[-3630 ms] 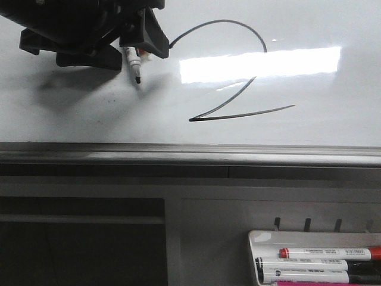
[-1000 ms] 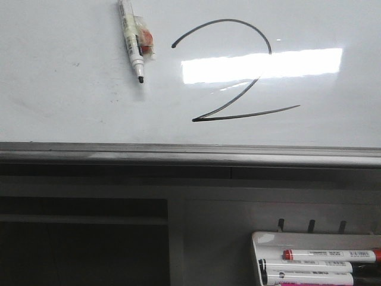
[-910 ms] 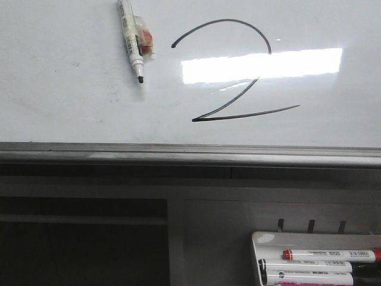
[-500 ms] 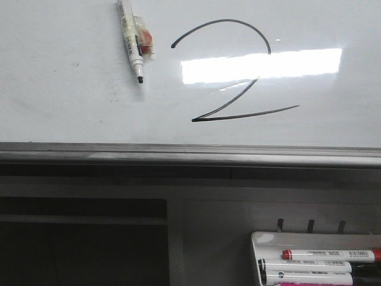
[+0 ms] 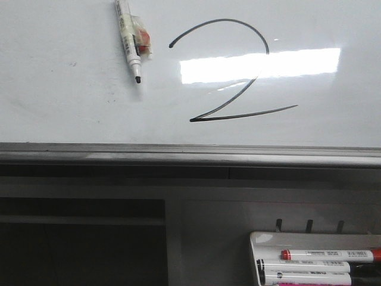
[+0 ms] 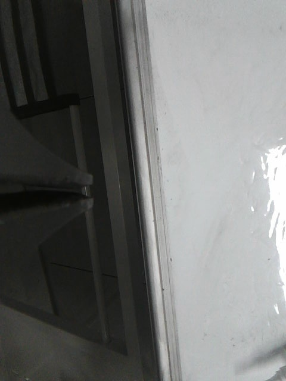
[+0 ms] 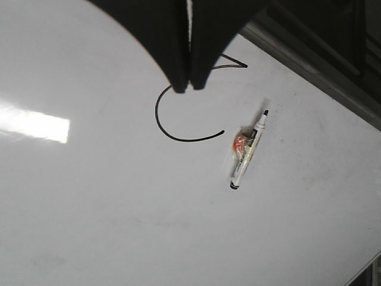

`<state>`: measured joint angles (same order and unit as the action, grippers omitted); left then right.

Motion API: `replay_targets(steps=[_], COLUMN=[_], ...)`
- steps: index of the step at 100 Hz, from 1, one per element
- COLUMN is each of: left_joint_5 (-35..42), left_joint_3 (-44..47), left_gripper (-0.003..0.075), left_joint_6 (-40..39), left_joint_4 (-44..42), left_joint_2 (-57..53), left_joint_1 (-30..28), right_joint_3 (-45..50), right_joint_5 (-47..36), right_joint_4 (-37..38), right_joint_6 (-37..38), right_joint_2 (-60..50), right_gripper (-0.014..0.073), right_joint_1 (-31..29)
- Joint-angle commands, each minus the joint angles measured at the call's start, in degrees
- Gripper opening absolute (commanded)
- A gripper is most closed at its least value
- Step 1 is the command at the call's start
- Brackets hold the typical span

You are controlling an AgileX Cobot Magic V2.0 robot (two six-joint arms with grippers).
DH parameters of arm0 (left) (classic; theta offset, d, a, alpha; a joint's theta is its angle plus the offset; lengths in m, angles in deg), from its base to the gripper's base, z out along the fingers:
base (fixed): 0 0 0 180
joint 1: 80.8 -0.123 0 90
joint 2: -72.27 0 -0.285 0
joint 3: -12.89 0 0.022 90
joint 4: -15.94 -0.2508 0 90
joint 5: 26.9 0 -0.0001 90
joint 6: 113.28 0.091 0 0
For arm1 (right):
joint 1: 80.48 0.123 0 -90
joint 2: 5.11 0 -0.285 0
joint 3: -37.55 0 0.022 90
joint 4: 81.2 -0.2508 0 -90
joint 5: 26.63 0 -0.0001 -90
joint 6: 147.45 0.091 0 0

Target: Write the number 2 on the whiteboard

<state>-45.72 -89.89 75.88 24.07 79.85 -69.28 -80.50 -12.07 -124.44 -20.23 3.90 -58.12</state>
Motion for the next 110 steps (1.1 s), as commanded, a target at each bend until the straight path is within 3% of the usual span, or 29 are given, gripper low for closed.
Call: replay_targets(steps=[1, 29, 38, 42, 48, 55, 58, 62, 82, 92, 110], left_joint_5=[3.71, 3.71, 3.71, 3.71, 3.71, 3.71, 3.71, 3.71, 3.71, 3.71, 3.77], left_joint_3=[0.74, 0.74, 0.74, 0.74, 0.74, 0.74, 0.74, 0.74, 0.74, 0.74, 0.74], left_gripper=[-0.002, -0.002, -0.002, -0.002, -0.002, -0.002, -0.002, -0.002, -0.002, -0.002, -0.002], left_joint_6=[-0.83, -0.83, -0.83, -0.83, -0.83, -0.83, -0.83, -0.83, -0.83, -0.83, -0.83], left_joint_4=[0.84, 0.84, 0.84, 0.84, 0.84, 0.84, 0.84, 0.84, 0.84, 0.84, 0.84], left_joint_2=[-1.54, -1.54, -1.54, -1.54, -1.54, -1.54, -1.54, -1.54, -1.54, -1.54, -1.54], left_joint_1=[-0.1, -0.1, -0.1, -0.1, -0.1, -0.1, -0.1, -0.1, -0.1, -0.1, -0.1], right_joint_3=[-1.45, -0.88, 0.41, 1.72, 3.58, 5.49, 6.25, 7.47, 14.59, 17.63, 17.48], right_joint_5=[-3.85, -3.86, -5.78, -7.49, -6.46, -4.01, -3.09, -2.63, -3.51, -4.77, 2.5], right_joint_4=[-0.85, -0.74, 9.25, 13.65, 19.71, 35.23, 41.71, 44.79, 45.81, 45.81, 46.03], right_joint_6=[0.05, 0.05, 0.7, 7.5, 25.9, 45.45, 51.25, 56.32, 57.43, 57.43, 57.43], right_joint_2=[0.66, 0.66, 0.66, 0.66, 0.66, 0.66, 0.66, 0.66, -3.04, -2.92, -2.92], right_gripper=[-0.0071, -0.0071, -0.0071, -0.0071, -0.0071, -0.0071, -0.0071, -0.0071, -0.0071, -0.0071, -0.0071], right_joint_1=[-0.31, -0.31, -1.7, -3.03, -6.21, -10.83, -12.68, -15.17, -23.38, -23.63, -23.63])
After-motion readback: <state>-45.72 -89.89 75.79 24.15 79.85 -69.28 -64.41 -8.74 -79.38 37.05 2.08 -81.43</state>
